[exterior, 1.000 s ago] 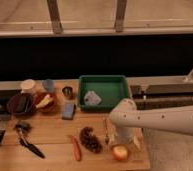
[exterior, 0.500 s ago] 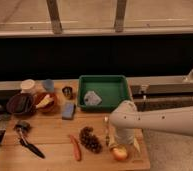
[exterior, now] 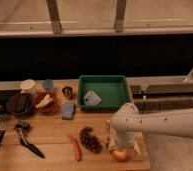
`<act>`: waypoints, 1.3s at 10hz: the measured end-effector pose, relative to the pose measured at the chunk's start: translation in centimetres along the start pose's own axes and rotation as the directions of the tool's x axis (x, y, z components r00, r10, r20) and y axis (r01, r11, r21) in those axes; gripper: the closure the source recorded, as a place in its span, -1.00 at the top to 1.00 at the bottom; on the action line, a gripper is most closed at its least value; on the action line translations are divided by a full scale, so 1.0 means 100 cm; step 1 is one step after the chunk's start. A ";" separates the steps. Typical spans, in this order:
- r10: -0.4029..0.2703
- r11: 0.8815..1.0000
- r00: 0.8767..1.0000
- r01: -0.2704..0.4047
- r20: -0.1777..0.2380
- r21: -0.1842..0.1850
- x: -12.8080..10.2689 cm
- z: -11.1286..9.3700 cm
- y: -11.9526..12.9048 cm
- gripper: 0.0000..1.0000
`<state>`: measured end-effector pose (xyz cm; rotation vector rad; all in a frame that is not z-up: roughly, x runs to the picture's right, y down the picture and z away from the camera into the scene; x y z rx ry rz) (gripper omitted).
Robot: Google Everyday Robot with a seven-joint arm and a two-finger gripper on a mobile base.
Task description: Place apple in metal cup
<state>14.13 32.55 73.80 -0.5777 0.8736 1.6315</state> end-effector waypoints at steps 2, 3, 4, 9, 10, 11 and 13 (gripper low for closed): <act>-0.010 1.000 1.000 0.010 0.004 0.000 0.002 0.000 0.003 0.12; -0.012 1.000 1.000 0.012 0.007 0.000 0.003 0.000 0.004 -0.08; -0.013 1.000 1.000 0.013 0.010 0.001 0.003 -0.001 0.005 -0.29; -0.007 1.000 0.999 0.007 0.054 0.012 0.006 -0.018 0.002 -1.00; -0.001 1.000 0.998 0.000 0.067 0.015 0.006 -0.024 0.000 -1.00; 0.014 1.000 0.996 -0.016 0.092 0.019 0.006 -0.033 -0.006 -1.00; 0.044 0.999 0.991 -0.047 0.126 0.017 -0.002 -0.044 -0.017 -1.00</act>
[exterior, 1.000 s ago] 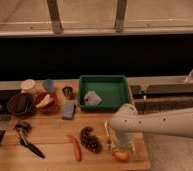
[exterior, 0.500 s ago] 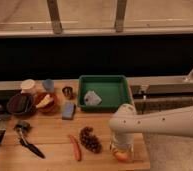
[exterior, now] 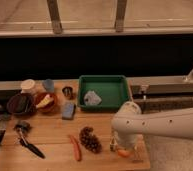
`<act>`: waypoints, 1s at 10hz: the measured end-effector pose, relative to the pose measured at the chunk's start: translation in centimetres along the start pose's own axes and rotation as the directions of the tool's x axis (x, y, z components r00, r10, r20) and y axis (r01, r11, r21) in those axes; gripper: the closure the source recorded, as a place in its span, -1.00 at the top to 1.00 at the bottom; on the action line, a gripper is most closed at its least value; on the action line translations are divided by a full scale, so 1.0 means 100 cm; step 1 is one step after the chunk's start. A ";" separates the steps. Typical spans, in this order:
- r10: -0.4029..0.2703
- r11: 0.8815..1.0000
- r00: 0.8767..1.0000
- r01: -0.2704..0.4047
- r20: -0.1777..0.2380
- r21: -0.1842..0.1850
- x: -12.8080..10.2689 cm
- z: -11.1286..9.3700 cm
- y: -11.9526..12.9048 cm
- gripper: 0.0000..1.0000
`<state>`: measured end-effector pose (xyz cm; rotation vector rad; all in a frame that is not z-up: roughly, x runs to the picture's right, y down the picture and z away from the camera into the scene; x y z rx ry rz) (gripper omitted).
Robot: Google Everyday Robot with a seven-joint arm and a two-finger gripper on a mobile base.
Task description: Place apple in metal cup
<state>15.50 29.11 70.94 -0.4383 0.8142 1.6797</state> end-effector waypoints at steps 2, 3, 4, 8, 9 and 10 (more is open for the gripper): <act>0.025 0.999 0.999 -0.024 0.029 -0.024 -0.020 -0.007 -0.007 -1.00; 0.035 0.999 0.999 -0.033 0.039 -0.036 -0.029 -0.011 -0.011 -1.00; 0.038 0.998 0.998 -0.035 0.052 -0.048 -0.041 -0.016 -0.011 -1.00; 0.013 0.998 0.994 -0.006 0.106 -0.063 -0.113 -0.054 0.004 -1.00; 0.007 0.998 0.993 0.001 0.118 -0.064 -0.139 -0.067 0.008 -1.00; -0.004 0.997 0.992 0.013 0.129 -0.069 -0.162 -0.080 0.017 -1.00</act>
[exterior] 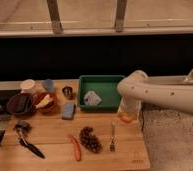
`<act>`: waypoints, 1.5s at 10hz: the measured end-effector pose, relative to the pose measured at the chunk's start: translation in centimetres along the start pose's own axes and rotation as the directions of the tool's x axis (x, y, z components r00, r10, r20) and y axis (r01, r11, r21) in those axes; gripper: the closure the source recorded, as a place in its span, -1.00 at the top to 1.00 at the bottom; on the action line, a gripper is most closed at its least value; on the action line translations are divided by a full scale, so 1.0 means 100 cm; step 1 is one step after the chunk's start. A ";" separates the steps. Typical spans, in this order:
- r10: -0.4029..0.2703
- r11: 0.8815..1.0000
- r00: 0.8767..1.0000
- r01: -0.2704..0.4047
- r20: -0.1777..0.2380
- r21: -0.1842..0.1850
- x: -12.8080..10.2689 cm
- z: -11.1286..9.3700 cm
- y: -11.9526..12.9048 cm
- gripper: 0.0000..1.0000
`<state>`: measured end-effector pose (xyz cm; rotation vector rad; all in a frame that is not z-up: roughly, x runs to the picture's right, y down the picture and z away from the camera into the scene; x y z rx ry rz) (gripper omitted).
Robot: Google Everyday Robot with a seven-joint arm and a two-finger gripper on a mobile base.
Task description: Place apple in metal cup
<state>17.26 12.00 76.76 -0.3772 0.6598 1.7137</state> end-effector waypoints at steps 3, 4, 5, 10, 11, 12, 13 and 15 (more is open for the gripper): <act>-0.079 0.996 0.996 0.080 0.034 -0.043 -0.073 -0.033 0.060 -1.00; -0.097 0.994 0.995 0.099 0.037 -0.055 -0.084 -0.039 0.074 -1.00; -0.114 0.991 0.993 0.116 0.045 -0.063 -0.094 -0.045 0.084 -1.00; -0.114 0.991 0.993 0.116 0.044 -0.065 -0.096 -0.046 0.085 -1.00; -0.103 0.992 0.994 0.106 0.040 -0.073 -0.094 -0.044 0.083 -1.00; -0.074 0.994 0.997 0.077 0.036 -0.076 -0.087 -0.036 0.069 -1.00; -0.068 0.995 0.997 0.070 0.038 -0.073 -0.085 -0.032 0.060 -1.00; -0.081 0.993 0.996 0.085 0.045 -0.086 -0.083 -0.033 0.065 -1.00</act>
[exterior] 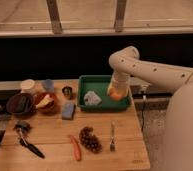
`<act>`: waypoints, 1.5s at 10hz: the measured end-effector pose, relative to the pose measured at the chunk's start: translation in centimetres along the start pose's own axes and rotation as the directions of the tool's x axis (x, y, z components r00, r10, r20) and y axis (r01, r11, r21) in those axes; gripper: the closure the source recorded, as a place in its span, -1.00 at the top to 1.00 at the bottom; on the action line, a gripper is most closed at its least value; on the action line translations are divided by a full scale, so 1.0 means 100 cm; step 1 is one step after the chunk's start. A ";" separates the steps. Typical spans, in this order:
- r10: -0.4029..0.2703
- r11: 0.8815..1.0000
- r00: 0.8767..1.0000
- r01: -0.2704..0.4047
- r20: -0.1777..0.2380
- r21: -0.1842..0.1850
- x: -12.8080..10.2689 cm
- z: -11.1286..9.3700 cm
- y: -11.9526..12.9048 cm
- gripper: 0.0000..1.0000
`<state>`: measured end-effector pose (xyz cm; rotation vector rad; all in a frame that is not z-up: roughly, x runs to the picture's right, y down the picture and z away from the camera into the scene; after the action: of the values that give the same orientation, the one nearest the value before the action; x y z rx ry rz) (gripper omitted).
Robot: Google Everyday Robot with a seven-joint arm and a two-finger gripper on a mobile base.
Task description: Place apple in metal cup
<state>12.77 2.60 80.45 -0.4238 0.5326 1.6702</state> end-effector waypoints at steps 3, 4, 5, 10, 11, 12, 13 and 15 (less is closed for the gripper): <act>-0.051 0.998 0.998 0.052 0.028 -0.028 -0.011 -0.005 0.040 -1.00; -0.070 0.997 0.997 0.071 0.036 -0.042 -0.015 -0.008 0.055 -1.00; -0.090 0.994 0.995 0.093 0.045 -0.064 -0.021 -0.009 0.071 -1.00; -0.199 0.960 0.977 0.211 0.081 -0.183 -0.042 -0.009 0.146 -1.00; -0.213 0.954 0.973 0.226 0.087 -0.196 -0.043 -0.010 0.152 -1.00; -0.224 0.947 0.970 0.239 0.093 -0.213 -0.045 -0.011 0.158 -1.00; -0.248 0.931 0.963 0.267 0.105 -0.250 -0.045 -0.012 0.175 -1.00; -0.262 0.918 0.959 0.283 0.112 -0.278 -0.043 -0.014 0.188 -1.00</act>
<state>-5.10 -3.97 83.69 -0.6205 0.1606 1.4884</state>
